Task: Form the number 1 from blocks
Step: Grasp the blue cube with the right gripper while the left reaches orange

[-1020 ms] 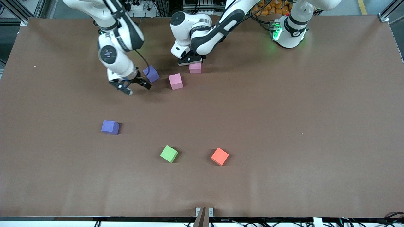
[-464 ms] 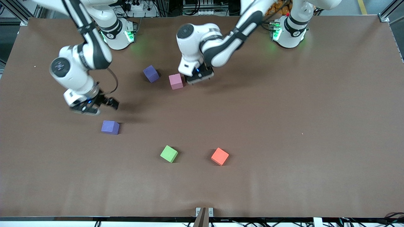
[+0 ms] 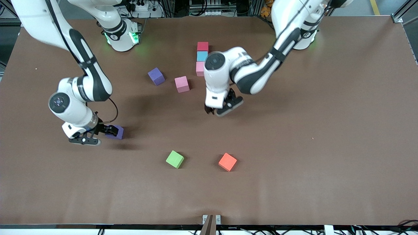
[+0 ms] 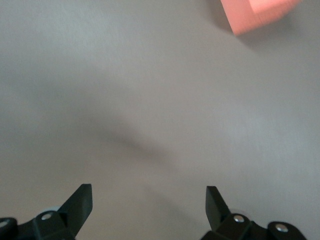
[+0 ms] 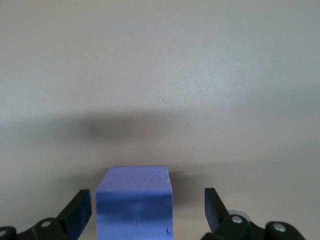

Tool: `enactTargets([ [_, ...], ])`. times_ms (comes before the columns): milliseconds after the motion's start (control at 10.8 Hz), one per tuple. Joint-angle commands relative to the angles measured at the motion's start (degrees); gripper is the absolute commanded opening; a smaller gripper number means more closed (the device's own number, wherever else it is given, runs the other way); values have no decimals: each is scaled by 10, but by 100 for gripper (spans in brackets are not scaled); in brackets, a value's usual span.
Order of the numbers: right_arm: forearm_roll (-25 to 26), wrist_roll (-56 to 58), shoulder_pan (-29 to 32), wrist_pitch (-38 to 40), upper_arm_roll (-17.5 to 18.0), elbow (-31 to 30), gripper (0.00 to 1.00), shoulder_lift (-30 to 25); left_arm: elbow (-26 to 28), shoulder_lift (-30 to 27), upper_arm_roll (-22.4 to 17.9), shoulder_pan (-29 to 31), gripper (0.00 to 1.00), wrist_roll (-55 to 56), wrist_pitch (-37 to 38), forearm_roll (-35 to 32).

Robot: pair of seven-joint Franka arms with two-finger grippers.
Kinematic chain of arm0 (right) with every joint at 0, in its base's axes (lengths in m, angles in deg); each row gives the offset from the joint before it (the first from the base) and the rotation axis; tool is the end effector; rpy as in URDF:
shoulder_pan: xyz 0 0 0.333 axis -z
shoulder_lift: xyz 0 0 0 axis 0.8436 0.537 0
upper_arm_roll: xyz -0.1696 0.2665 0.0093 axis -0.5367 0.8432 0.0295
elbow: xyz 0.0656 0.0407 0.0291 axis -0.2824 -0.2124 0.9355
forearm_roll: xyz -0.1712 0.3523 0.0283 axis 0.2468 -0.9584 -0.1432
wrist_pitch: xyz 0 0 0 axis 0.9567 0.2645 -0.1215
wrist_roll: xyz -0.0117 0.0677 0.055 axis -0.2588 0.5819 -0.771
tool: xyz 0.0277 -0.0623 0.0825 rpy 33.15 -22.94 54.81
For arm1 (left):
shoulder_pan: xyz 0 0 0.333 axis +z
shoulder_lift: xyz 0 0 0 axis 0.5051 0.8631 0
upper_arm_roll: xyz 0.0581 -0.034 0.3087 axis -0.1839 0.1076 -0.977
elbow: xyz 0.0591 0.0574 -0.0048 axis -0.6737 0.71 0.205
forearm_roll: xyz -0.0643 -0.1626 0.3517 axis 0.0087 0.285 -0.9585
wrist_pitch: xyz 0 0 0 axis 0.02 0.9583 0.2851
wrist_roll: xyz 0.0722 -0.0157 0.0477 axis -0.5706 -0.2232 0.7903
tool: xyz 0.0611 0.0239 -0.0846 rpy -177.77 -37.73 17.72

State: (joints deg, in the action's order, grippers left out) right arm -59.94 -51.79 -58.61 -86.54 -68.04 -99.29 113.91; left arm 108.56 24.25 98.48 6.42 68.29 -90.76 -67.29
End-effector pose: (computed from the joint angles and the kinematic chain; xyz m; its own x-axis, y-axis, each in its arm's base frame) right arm 0.5940 0.0258 0.2160 0.9956 -0.0869 0.0360 -0.0878 -0.9958 0.0245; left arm 0.4939 -0.4751 0.2701 0.8158 0.5718 0.0870 0.5751 -0.8179 -0.0176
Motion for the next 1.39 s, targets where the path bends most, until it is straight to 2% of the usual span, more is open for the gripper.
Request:
enactTargets([
  [0, 11, -6, -1, 9, 2, 20, 100, 8, -68, 55, -7, 18, 100, 4, 10, -12],
  [186, 11, -7, -5, 7, 2, 20, 98, 13, -101, 83, -30, 9, 100, 5, 8, -12],
  [371, 11, -7, -9, 3, 1, 19, 77, 25, -151, 125, -43, 4, 100, 12, -4, -11],
  [649, 9, -9, -10, 2, 2, 8, 66, 25, -168, 137, -72, -3, 100, 15, -60, -11],
  [835, 2, -10, -10, -2, 2, 5, 62, 24, -169, 140, -100, -29, 100, 23, -77, -8],
  [1020, -24, -10, -19, 1, 3, 5, 61, 6, -167, 140, -106, -39, 100, 28, -77, -8],
  [1206, -31, -34, -47, 9, 2, 5, 60, -31, -166, 138, -106, -43, 100, 28, -77, -6],
  [1299, -30, -84, -82, 9, 1, 7, 60, -49, -166, 138, -106, -42, 100, 28, -77, -6],
])
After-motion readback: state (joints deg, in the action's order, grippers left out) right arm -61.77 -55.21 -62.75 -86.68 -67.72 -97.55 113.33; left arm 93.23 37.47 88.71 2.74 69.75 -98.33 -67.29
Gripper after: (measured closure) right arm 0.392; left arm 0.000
